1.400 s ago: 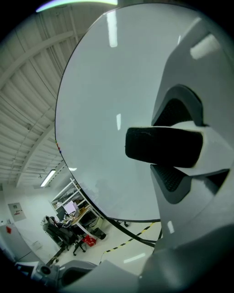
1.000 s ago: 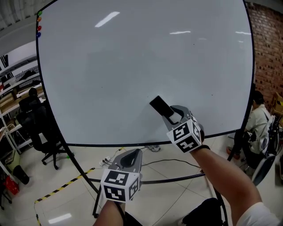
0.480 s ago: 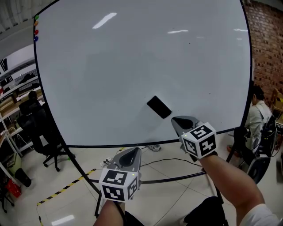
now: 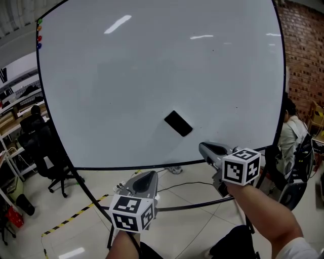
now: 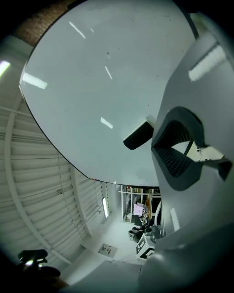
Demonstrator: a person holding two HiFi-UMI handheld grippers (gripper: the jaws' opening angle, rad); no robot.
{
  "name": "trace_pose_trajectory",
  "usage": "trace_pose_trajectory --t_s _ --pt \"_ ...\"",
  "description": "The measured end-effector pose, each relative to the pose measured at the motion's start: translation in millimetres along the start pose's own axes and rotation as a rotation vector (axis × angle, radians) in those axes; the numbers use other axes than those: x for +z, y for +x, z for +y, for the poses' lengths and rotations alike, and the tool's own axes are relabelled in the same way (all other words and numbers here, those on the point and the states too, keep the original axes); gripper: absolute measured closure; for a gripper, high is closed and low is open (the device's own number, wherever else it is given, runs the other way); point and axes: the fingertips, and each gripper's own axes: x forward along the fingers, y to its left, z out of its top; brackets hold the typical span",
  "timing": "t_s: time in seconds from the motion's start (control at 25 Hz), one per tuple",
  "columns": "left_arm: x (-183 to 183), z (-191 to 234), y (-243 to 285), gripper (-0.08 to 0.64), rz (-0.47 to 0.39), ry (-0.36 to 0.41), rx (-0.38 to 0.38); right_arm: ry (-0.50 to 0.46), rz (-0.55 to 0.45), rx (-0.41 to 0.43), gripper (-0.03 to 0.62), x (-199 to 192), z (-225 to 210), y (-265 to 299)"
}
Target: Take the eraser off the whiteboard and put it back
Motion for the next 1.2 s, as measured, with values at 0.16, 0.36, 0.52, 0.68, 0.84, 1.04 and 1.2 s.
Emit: trace_pose_trajectory --t_s 0.16,0.36,0.52,0.68,0.84,1.04,1.2 --pt "2.7 0.0 1.2 0.543 0.001 0.012 -0.004 -0.071 0.022 -0.023 0.591 -3.1 -1.5 -9.5" --pt "3.2 -0.1 -2.0 0.543 -0.002 0.014 -0.005 -0.257 0.069 -0.067 0.591 -7.3 6.1 -32.6" --pt "-0.3 0.4 -3.3 0.543 0.004 0.010 -0.003 -0.307 0.077 -0.097 0.591 -12.2 4.7 -47.9" --pt "-0.7 -1.8 -3.4 0.543 0.008 0.014 -0.002 -0.281 0.086 -0.109 0.591 -15.7 -0.5 -52.2" --pt "1.3 -2.0 -3.4 0.543 0.007 0.013 -0.001 -0.267 0.082 -0.105 0.591 -16.1 1.6 -55.2" --pt "4.1 -3.6 -1.9 0.543 0.004 0.017 -0.003 -0.285 0.081 -0.117 0.591 -15.7 0.9 -59.0" --pt "3.4 -5.2 -5.5 0.543 0.011 0.013 0.002 -0.283 0.082 -0.123 0.591 -15.2 2.8 -64.7"
